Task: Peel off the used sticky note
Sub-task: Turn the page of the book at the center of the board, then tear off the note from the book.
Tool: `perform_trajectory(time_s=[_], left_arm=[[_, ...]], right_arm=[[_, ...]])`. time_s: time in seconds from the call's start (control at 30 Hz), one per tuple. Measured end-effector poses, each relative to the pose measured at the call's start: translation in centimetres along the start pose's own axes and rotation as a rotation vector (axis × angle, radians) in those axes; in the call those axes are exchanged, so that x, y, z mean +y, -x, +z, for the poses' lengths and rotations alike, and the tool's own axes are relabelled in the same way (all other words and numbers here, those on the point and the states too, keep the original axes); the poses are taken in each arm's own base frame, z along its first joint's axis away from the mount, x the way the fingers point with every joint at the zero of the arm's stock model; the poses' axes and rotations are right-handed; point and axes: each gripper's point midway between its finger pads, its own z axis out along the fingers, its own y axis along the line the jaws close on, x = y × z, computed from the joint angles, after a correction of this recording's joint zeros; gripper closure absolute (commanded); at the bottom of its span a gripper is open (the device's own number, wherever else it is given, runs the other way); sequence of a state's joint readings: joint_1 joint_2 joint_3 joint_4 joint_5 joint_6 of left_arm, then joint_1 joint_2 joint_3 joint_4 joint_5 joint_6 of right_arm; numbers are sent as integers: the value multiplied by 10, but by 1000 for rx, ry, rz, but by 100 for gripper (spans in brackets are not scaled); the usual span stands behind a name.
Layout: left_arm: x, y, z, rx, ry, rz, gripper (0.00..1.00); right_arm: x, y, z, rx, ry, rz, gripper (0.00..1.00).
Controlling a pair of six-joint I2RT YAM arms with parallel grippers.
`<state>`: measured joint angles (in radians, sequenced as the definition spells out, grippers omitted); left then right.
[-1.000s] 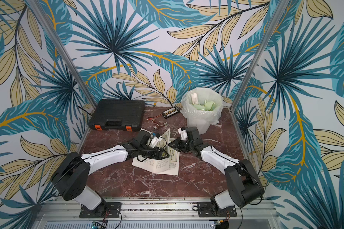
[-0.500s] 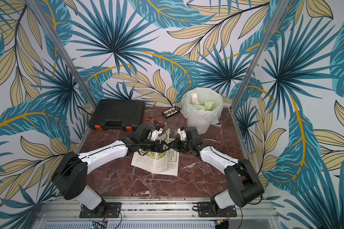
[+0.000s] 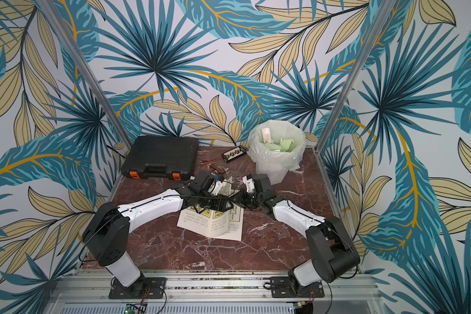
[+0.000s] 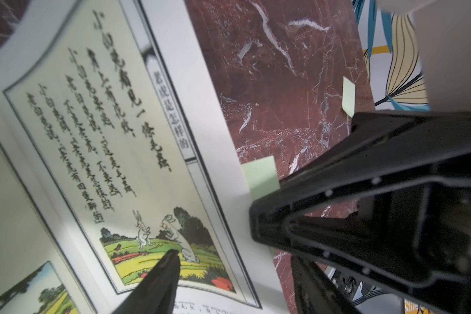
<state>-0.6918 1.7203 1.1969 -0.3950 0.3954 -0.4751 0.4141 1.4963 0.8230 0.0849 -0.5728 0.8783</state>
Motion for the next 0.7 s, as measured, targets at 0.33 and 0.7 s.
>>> perform_trajectory(time_s=[0.33,0.7], left_arm=[[5,-4,7,17,30,12,50],[4,-3,6,16,22,1,70]], right_arm=[[-5,-1,5,0,8,35,100],[-8,-1,5,-10,13,46,99]])
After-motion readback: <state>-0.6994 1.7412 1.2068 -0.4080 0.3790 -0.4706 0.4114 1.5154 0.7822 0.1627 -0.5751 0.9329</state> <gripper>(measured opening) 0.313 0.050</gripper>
